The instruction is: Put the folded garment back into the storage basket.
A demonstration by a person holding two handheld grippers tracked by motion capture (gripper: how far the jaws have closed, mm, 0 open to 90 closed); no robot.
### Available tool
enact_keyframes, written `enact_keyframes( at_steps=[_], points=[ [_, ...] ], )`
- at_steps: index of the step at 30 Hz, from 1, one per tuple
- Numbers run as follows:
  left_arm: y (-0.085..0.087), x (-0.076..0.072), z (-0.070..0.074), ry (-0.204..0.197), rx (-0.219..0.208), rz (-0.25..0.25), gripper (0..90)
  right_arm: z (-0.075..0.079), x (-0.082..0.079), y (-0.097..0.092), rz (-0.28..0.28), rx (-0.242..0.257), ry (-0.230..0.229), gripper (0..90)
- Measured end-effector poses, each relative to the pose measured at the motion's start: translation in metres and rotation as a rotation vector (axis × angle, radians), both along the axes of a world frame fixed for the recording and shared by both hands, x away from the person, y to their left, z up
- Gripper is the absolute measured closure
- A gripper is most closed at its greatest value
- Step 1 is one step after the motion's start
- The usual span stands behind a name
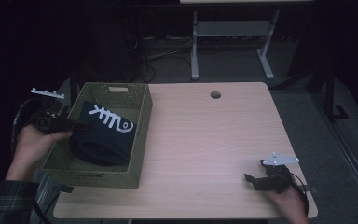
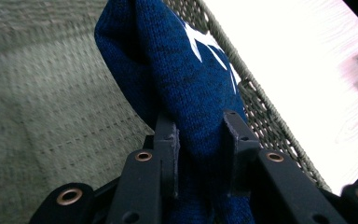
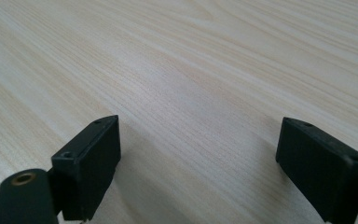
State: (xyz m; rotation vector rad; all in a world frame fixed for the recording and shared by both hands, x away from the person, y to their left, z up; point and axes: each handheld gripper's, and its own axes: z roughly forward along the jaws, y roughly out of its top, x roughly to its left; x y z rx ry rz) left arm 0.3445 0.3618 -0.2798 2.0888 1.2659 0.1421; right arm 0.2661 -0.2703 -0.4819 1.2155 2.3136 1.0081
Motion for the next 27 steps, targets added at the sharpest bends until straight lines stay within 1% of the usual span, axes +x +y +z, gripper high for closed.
enact_keyframes(
  at_steps=[3,5,7,10,12,13,14,16,21,27],
  points=[
    [-0.001,0.004,-0.011,0.021,0.0,-0.007,70.7,0.0,0.0,0.0,0.001,0.001,0.0,13.5],
    [-0.002,0.007,-0.021,0.03,-0.002,-0.002,70.7,0.0,0.0,0.0,0.002,0.001,0.001,13.5],
    [-0.002,0.01,-0.028,0.041,0.014,-0.002,70.5,0.0,0.0,0.0,0.002,0.001,0.001,13.5],
    [-0.002,0.014,-0.038,0.058,0.056,-0.004,70.0,0.0,0.0,0.0,0.002,0.0,0.0,13.5],
    [-0.004,0.016,-0.045,0.059,0.084,0.002,69.6,0.0,0.0,0.0,0.002,0.001,0.0,13.5],
    [-0.004,0.016,-0.045,0.059,0.084,0.002,69.3,0.0,0.0,0.0,0.002,0.001,0.0,13.5],
    [-0.005,0.018,-0.052,0.063,0.116,0.011,69.0,0.0,0.0,0.0,0.002,0.001,0.0,13.6],
    [-0.005,0.019,-0.058,0.065,0.149,0.021,68.8,0.0,0.0,0.0,0.002,0.001,0.001,13.5],
    [-0.002,0.024,-0.071,0.081,0.213,0.048,67.9,0.0,0.0,0.0,0.002,0.001,0.001,13.5],
    [0.004,0.028,-0.087,0.101,0.256,0.082,66.0,0.0,0.0,0.0,0.002,0.001,0.001,13.5]
  ],
)
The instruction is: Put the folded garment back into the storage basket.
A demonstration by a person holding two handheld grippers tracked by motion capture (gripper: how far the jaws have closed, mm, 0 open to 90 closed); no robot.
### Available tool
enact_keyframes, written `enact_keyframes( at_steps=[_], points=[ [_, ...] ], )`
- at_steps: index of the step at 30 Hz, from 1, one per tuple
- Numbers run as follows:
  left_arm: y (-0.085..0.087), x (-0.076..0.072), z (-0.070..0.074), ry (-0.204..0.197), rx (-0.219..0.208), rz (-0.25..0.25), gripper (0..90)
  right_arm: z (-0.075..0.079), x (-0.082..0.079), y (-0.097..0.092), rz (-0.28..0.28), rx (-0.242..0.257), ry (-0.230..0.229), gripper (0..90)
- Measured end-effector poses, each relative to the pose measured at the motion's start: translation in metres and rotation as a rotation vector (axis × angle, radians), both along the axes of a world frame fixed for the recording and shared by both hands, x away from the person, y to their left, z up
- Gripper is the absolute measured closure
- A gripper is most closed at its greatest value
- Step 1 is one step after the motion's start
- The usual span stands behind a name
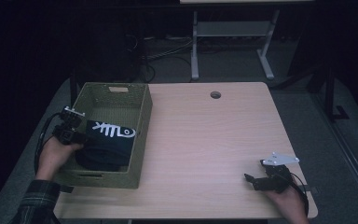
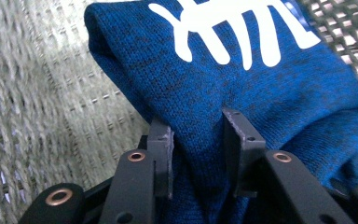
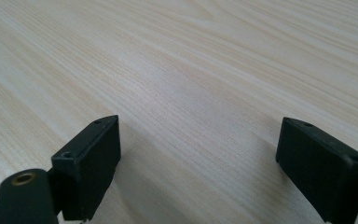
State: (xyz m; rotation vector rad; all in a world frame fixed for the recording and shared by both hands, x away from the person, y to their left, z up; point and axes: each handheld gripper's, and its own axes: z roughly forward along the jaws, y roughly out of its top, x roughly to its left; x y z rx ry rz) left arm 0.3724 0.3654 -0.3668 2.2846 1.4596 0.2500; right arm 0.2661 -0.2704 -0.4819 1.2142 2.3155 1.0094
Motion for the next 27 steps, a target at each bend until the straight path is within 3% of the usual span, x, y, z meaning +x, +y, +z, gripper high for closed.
enact_keyframes(
  at_steps=[3,10,19,27],
  points=[
    [0.002,0.002,-0.009,0.01,0.027,0.011,64.2,0.0,0.0,0.0,0.0,0.0,0.0,13.5],
    [0.004,0.005,-0.02,0.025,0.042,0.036,56.9,0.0,0.0,0.0,0.0,0.0,0.0,13.5],
    [0.006,0.004,-0.019,0.011,0.04,0.049,41.0,0.0,0.0,0.0,0.0,0.0,0.0,13.5],
    [0.007,0.0,-0.006,-0.048,0.019,0.069,26.0,0.0,0.0,0.0,0.0,0.0,0.0,13.5]
  ],
)
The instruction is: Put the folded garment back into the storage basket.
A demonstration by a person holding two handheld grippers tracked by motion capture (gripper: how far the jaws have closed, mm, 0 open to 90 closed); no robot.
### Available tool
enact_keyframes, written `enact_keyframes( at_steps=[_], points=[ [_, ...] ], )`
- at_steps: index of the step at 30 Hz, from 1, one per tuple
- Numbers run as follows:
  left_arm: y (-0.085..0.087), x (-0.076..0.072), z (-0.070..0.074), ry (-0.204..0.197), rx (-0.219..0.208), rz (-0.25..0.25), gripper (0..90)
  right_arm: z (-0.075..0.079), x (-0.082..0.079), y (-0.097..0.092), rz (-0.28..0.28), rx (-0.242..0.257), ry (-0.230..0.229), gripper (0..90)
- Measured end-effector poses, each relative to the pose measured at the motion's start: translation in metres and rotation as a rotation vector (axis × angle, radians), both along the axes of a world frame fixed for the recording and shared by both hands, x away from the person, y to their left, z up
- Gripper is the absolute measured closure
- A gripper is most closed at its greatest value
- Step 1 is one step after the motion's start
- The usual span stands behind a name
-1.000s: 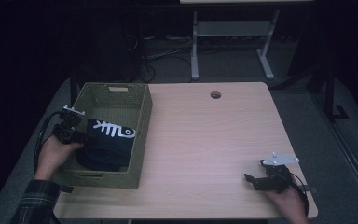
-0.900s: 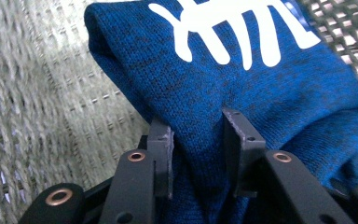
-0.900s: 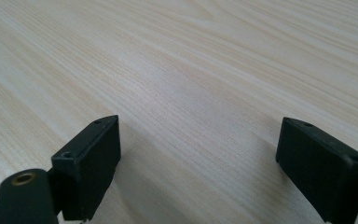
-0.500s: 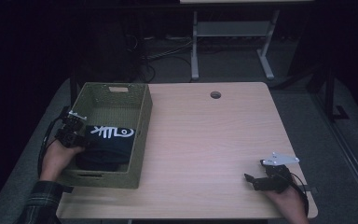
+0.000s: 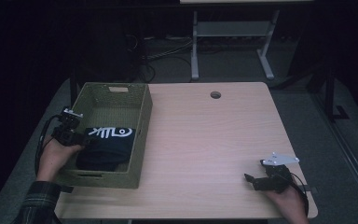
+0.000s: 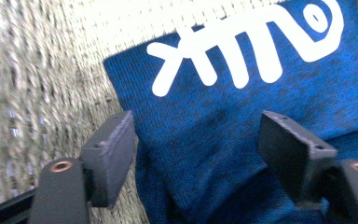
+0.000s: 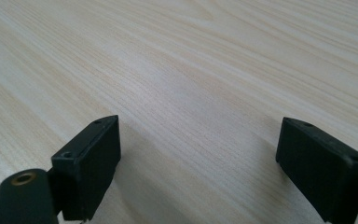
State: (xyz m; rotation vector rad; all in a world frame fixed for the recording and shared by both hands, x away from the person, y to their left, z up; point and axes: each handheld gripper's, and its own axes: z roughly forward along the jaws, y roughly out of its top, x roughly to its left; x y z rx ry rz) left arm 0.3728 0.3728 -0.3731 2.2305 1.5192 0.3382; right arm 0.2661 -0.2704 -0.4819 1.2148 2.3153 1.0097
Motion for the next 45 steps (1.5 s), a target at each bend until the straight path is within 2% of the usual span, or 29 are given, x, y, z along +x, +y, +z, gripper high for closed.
enact_keyframes(
  at_steps=[6,9,14,20,26,27,32,36,40,42,43,45],
  points=[
    [-0.001,-0.002,0.011,-0.035,-0.023,-0.01,16.9,0.0,0.0,0.0,0.0,0.0,0.0,13.5],
    [-0.002,-0.003,0.018,-0.054,-0.04,-0.025,15.6,0.0,0.0,0.0,0.001,0.0,-0.001,13.5],
    [-0.006,-0.004,0.024,-0.06,-0.048,-0.041,14.6,0.0,0.0,0.0,0.0,0.0,0.0,13.5],
    [-0.018,-0.004,0.033,-0.078,-0.061,-0.079,13.6,0.0,0.0,0.0,0.001,0.0,-0.001,13.6],
    [-0.036,-0.006,0.043,-0.105,-0.084,-0.129,13.6,0.0,0.0,0.0,0.0,0.0,0.0,13.5],
    [-0.045,-0.007,0.047,-0.119,-0.093,-0.153,13.6,0.0,0.0,0.0,0.001,-0.001,-0.001,13.6],
    [-0.06,-0.009,0.053,-0.137,-0.11,-0.183,13.6,0.0,0.0,0.0,0.0,0.0,0.001,13.6],
    [-0.082,-0.015,0.061,-0.167,-0.136,-0.234,13.6,0.0,0.0,0.0,0.001,0.0,-0.001,13.6],
    [-0.095,-0.018,0.064,-0.184,-0.156,-0.264,13.7,0.0,0.0,0.0,0.001,-0.001,-0.001,13.6],
    [-0.108,-0.02,0.067,-0.199,-0.168,-0.283,13.7,0.0,0.0,0.0,0.001,0.0,-0.001,13.6],
    [-0.108,-0.02,0.067,-0.199,-0.168,-0.283,13.7,0.0,0.0,0.0,0.001,0.0,-0.001,13.6],
    [-0.121,-0.022,0.067,-0.21,-0.185,-0.306,13.7,0.0,0.0,0.0,0.002,0.0,-0.002,13.6]
  ],
)
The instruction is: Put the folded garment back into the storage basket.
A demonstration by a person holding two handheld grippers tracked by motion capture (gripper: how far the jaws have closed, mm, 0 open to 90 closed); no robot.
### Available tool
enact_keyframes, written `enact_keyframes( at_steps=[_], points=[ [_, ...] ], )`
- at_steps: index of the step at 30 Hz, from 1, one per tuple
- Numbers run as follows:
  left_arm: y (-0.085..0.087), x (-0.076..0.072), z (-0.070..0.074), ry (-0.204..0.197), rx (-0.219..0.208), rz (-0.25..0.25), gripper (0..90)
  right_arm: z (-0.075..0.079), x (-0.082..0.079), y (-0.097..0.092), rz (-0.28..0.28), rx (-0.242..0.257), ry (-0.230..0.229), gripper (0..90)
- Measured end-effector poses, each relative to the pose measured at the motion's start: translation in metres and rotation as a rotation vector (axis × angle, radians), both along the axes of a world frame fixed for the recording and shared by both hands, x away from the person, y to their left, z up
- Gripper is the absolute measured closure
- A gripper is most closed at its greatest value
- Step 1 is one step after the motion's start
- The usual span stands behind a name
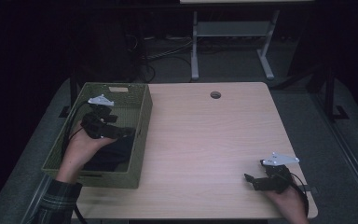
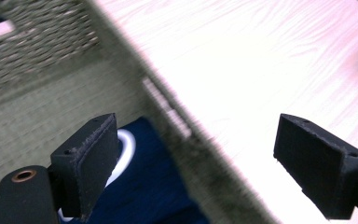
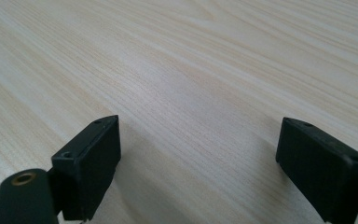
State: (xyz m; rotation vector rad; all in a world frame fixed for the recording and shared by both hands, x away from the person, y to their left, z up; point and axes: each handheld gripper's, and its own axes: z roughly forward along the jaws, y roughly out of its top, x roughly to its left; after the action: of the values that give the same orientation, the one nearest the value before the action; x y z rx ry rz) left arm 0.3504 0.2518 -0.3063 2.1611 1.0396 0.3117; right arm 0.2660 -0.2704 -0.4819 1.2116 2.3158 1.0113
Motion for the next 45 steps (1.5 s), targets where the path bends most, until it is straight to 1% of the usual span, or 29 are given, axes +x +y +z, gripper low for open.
enact_keyframes(
  at_steps=[7,11,14,15,16,17,19,21,25,26,30,32,36,37,40,45],
  points=[
    [-0.036,-0.007,-0.006,-0.016,-0.033,-0.055,13.7,0.0,0.0,0.0,-0.001,0.0,0.001,13.6],
    [-0.057,-0.009,-0.011,-0.017,-0.045,-0.082,13.8,0.0,0.0,0.0,0.0,0.0,0.0,13.6],
    [-0.069,-0.011,-0.015,-0.025,-0.053,-0.095,13.8,0.0,0.0,0.0,0.0,0.0,0.001,13.6],
    [-0.069,-0.011,-0.015,-0.025,-0.053,-0.095,13.8,0.0,0.0,0.0,0.0,0.0,0.001,13.6],
    [-0.078,-0.014,-0.017,-0.037,-0.059,-0.098,13.8,0.0,0.0,0.0,0.0,0.0,0.001,13.6],
    [-0.078,-0.014,-0.017,-0.037,-0.059,-0.098,13.8,0.0,0.0,0.0,0.0,0.001,0.001,13.6],
    [-0.084,-0.016,-0.019,-0.048,-0.079,-0.106,13.8,0.0,0.0,0.0,-0.001,0.0,0.001,13.6],
    [-0.094,-0.019,-0.022,-0.064,-0.093,-0.113,13.8,0.0,0.0,0.0,-0.001,0.001,0.001,13.6],
    [-0.109,-0.025,-0.029,-0.079,-0.114,-0.129,14.0,0.0,0.0,0.0,0.0,0.001,0.002,13.6],
    [-0.113,-0.026,-0.032,-0.08,-0.107,-0.141,13.9,0.0,0.0,0.0,0.0,0.001,0.001,13.6],
    [-0.129,-0.031,-0.043,-0.084,-0.094,-0.157,13.9,0.0,0.0,0.0,-0.001,0.001,0.001,13.6],
    [-0.135,-0.034,-0.05,-0.1,-0.094,-0.156,14.0,0.0,0.0,0.0,-0.002,0.0,0.001,13.6],
    [-0.148,-0.04,-0.063,-0.132,-0.082,-0.171,14.1,0.0,0.0,0.0,0.0,0.0,0.001,13.6],
    [-0.15,-0.041,-0.067,-0.133,-0.071,-0.179,14.2,0.0,0.0,0.0,-0.001,0.001,0.003,13.6],
    [-0.156,-0.044,-0.077,-0.133,-0.061,-0.191,14.2,0.0,0.0,0.0,0.001,0.0,0.0,13.6],
    [-0.163,-0.047,-0.101,-0.112,-0.031,-0.223,14.2,0.0,0.0,0.0,-0.002,0.001,0.002,13.6]
  ],
)
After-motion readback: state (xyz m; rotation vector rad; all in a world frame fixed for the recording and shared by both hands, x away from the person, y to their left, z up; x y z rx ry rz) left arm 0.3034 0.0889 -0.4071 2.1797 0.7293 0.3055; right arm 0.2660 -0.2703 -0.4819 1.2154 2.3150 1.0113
